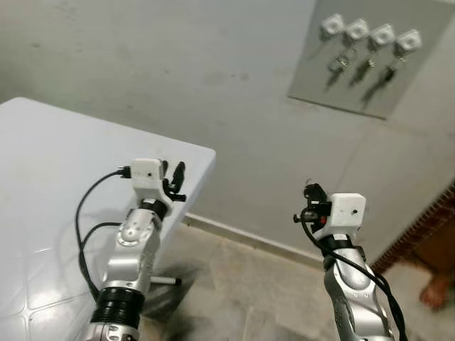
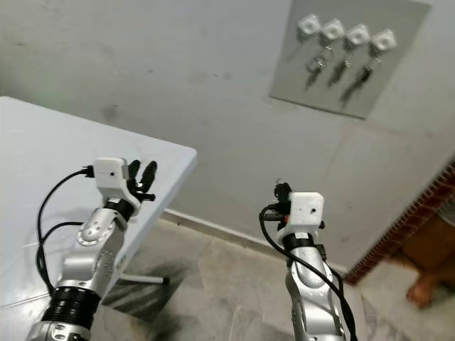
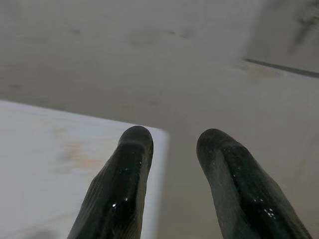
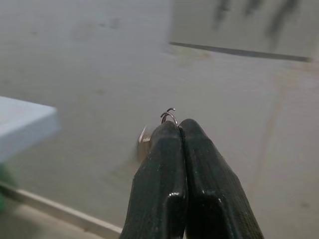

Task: Hang keys on a hook

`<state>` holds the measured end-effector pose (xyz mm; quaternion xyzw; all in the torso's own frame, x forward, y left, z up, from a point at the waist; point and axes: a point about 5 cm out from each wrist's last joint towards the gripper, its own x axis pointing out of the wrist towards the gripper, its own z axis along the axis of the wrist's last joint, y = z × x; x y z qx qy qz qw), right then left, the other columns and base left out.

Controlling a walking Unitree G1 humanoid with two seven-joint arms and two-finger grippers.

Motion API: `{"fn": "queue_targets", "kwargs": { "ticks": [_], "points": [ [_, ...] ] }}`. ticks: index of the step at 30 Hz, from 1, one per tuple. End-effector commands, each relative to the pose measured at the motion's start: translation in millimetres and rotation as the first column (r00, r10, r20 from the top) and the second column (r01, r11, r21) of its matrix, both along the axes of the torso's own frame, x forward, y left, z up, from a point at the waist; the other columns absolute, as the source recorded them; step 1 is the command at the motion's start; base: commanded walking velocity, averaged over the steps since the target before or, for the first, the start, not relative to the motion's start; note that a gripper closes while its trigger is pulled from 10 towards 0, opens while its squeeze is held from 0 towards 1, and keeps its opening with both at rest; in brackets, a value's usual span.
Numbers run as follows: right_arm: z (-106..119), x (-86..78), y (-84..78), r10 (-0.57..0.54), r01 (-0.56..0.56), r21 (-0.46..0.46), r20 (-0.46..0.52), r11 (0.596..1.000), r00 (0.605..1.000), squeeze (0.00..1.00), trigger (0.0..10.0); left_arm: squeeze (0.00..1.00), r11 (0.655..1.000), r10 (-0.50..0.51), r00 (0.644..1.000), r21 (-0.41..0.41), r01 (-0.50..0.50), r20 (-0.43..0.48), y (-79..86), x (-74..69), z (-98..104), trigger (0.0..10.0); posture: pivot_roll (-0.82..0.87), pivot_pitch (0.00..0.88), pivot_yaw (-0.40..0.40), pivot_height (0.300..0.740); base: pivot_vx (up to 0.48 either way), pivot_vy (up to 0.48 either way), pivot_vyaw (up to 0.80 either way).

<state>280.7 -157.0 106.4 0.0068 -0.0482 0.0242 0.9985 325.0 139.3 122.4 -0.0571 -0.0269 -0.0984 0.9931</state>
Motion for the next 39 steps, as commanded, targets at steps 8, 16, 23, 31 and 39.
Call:
{"fn": "queue_targets", "kwargs": {
  "ticks": [8,16,23,31,39],
  "points": [
    [-0.3,-6.5,-10.1,-0.023,0.023,-0.027,0.001,0.999,1.000,0.00,10.0,0.00,0.994,-0.107,0.994,-0.018,0.107,-0.001,-21.9,-17.4,-4.9,10.0,0.06,0.000,-0.031,0.740,0.000,0.000,-0.72],
    [2.4,-12.4,-9.3,-0.008,0.008,0.002,0.026,1.000,1.000,0.00,10.0,0.00,0.993,-0.098,0.994,-0.077,0.094,-0.051,-16.7,-19.2,-4.8,10.0,0.05,0.000,-0.027,0.740,0.000,0.000,-0.13],
    [3.4,-15.8,-7.4,0.002,-0.002,0.001,0.034,1.000,0.999,0.00,10.0,0.00,0.992,-0.089,0.994,-0.098,0.084,-0.057,-12.0,-19.8,-2.0,10.0,0.05,0.000,-0.024,0.740,0.087,0.000,0.00],
    [4.8,-16.5,-6.8,0.013,-0.013,0.003,0.037,1.000,0.999,0.00,10.0,0.00,0.993,-0.083,0.994,-0.090,0.077,-0.064,-10.0,-19.2,-1.1,10.0,0.06,0.000,-0.024,0.740,0.461,0.000,0.00],
    [4.2,-17.4,-6.3,0.016,-0.016,0.003,0.034,1.000,0.999,0.00,10.0,0.00,0.992,-0.081,0.994,-0.098,0.074,-0.070,-10.0,-19.5,-0.7,10.0,0.06,0.000,-0.026,0.740,0.477,0.000,0.00]
  ]
}}
